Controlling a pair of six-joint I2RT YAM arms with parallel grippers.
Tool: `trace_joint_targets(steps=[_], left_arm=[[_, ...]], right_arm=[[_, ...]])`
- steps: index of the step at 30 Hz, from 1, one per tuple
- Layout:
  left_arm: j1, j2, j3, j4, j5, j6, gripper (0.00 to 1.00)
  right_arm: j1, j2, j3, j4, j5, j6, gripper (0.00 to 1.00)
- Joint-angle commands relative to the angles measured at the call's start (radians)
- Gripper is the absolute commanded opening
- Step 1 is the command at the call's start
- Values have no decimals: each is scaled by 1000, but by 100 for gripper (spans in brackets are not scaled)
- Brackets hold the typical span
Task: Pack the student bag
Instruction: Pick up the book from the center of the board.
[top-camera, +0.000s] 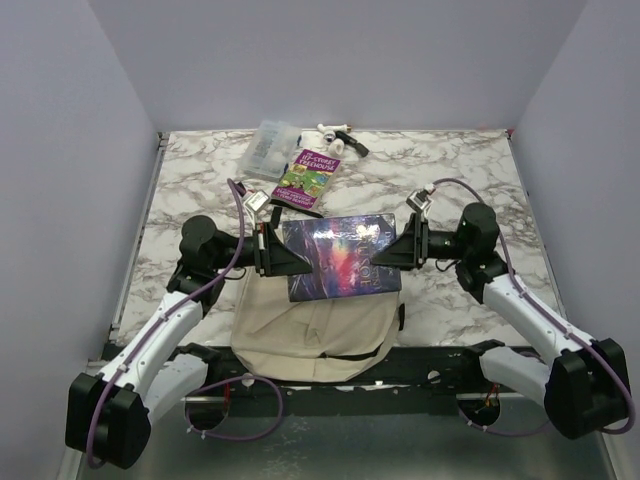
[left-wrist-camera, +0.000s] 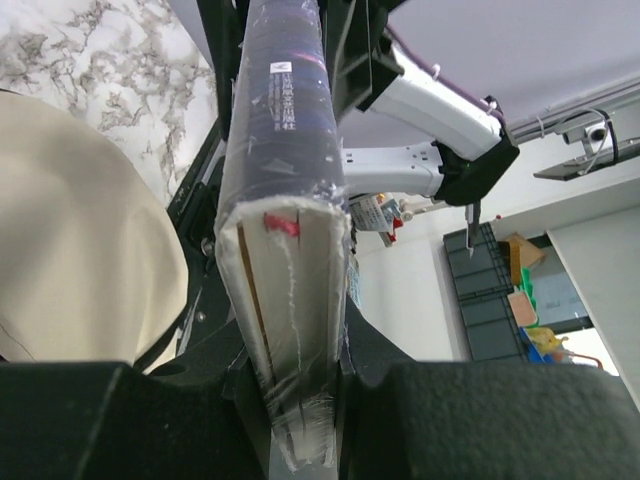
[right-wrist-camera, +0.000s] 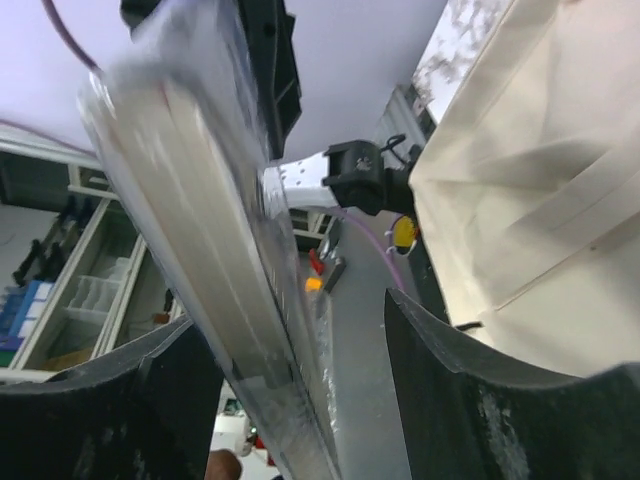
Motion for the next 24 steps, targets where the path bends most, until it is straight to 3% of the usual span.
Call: trace_joint_targets(steps=[1,5,6,8,9,10,12,14,16,20,24], left_arm=[[-45,8,53,108,-98,24,0],[-100,67,87,111,-143,38,0],[-111,95,101,111,-135,39,0],[-123,149,129,111,-105,32,0],[-123,168,133,111,-99,29,3],[-115,175,125,109,-107,26,16],[-99,166,85,91,-165,16,40],[-95,135,58,-5,-260,54,52],[-115,86,51,-199,-403,139,59],[-228,32,70,-450,-707,246,63],[-437,93,173,-580,-950,336,63]], right_arm=[[15,-46,-104,454,-52,351,63],[16,-58,-156,637,-45,474,47],[17,-59,-156,650,-45,480,37],[16,-66,-149,644,-38,474,3],[16,-81,-140,594,-31,451,0],[14,-99,-120,509,-14,390,0],[12,-154,-43,179,72,179,0],[8,-195,127,-336,290,-134,0],[7,-204,301,-762,622,-305,0],[7,-228,470,-1028,1095,-385,0],[8,-268,536,-1137,1392,-459,0]])
